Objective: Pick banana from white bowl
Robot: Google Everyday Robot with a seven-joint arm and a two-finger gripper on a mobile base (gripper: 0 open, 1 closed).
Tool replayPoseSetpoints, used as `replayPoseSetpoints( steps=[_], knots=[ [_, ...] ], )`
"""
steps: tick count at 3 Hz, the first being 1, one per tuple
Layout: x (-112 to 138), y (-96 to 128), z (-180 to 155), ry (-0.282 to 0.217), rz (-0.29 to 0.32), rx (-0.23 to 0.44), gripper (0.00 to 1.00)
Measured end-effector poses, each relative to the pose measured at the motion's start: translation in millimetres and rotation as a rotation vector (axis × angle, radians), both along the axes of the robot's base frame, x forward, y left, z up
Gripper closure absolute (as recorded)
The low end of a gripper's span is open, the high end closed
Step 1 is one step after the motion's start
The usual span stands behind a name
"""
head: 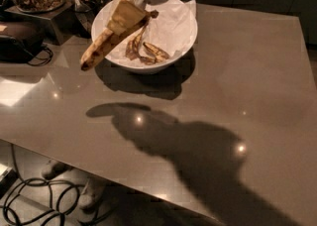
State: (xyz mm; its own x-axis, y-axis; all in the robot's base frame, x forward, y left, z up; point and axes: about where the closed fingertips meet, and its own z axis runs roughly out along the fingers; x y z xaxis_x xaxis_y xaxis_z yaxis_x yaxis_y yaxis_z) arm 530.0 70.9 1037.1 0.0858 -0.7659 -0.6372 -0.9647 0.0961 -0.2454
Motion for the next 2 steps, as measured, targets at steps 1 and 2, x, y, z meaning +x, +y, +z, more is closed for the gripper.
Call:
replayPoseSetpoints(
  steps=[1, 2],
  knots=[
    [-23.8, -3.6, -6.0, 0.048, -0.03, 0.027, 1.0],
    [-24.6, -3.9, -7.9, 0.052, -0.03, 0.025, 1.0]
  ],
)
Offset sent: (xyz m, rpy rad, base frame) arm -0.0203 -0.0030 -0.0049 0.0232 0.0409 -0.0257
